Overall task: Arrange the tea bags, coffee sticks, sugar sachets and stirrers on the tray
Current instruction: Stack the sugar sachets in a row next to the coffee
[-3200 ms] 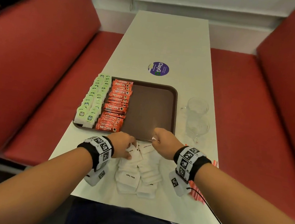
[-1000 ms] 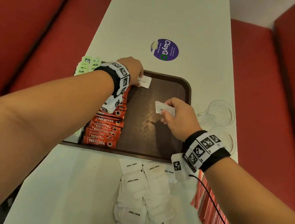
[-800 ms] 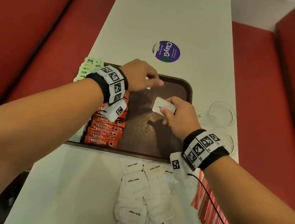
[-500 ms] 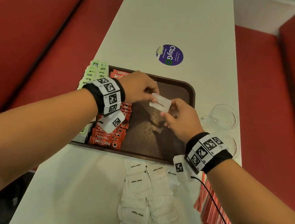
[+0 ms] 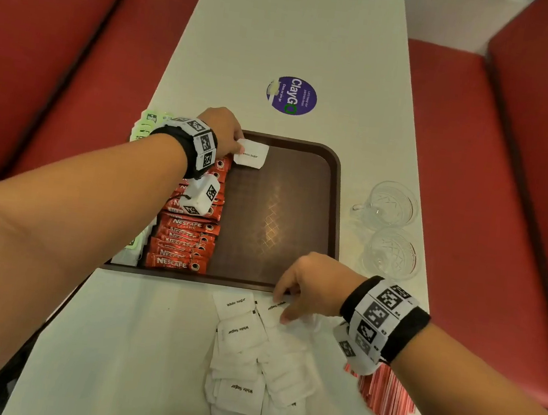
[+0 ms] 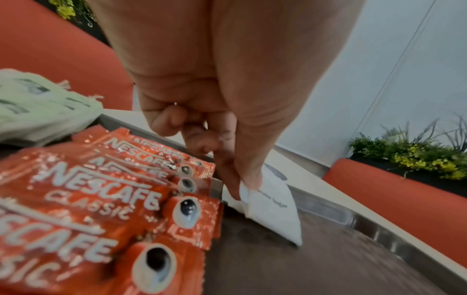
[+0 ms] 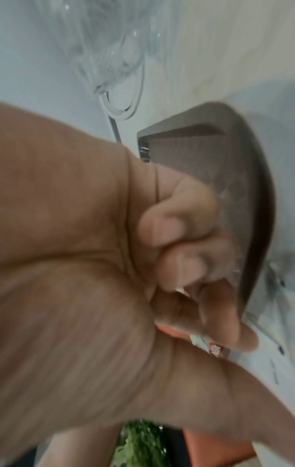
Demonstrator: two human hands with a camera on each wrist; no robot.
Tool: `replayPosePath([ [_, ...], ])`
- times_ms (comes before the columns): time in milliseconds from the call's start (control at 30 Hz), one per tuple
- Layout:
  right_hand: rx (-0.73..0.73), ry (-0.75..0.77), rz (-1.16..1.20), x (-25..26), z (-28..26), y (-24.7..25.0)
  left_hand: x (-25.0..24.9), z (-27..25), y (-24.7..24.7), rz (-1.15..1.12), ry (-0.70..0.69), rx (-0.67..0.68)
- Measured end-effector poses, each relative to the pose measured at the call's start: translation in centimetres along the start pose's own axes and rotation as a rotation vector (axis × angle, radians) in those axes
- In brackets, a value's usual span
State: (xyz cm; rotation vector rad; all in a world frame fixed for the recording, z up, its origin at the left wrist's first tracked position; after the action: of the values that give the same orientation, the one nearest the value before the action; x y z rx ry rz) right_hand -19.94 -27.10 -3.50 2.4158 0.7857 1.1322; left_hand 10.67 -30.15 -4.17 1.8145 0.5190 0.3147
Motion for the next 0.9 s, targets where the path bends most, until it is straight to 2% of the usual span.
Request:
replayPosePath([
  [167, 0.045, -0.002, -0.131, -0.7, -0.4, -1.0, -0.5, 1.5, -0.7, 0.101, 0.038, 0.063],
  [333, -0.034, 0.061, -0.152, -1.3, -0.4, -1.7, -0.5, 2.3, -1.0, 0.111, 0.105, 0.074],
  [500, -0.073, 0.099, -0.169, -1.1, -0.5, -1.7, -0.8, 0.6, 0.0, 0.07, 0.116, -0.02],
  [600, -0.078, 0.118, -0.222, -0.8, -0.5, -1.9, -2.3, -3.1, 1.8, 0.007, 0.027, -0.105],
  [700, -0.098, 0.117, -0.236, -0.4, -0.6, -2.2, -4.0, -8.3, 2.3, -0.033, -0.103, -0.121],
  [800, -0.128, 0.097, -0.195, 0.1, -1.0, -2.2, -5.5, -14.1, 1.3, -0.038, -0.289, -0.035],
  [900, -0.17, 0.088, -0.176, 0.5, -1.5, -2.2, -6.7, -18.8, -1.1, 0.079, -0.416, 0.085],
])
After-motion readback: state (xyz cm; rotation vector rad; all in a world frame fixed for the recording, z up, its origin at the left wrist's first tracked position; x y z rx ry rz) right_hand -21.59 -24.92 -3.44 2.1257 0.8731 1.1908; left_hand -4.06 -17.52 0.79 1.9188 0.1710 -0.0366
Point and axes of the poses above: each hand's wrist, its own z-axis towards the middle knuckle, its own y-axis out of the back of the hand, x = y × z, the point moved 2 cm from there along z, towards the middle knuckle, and after that the axes turned 11 degrees about z, right-handed, at the moved point
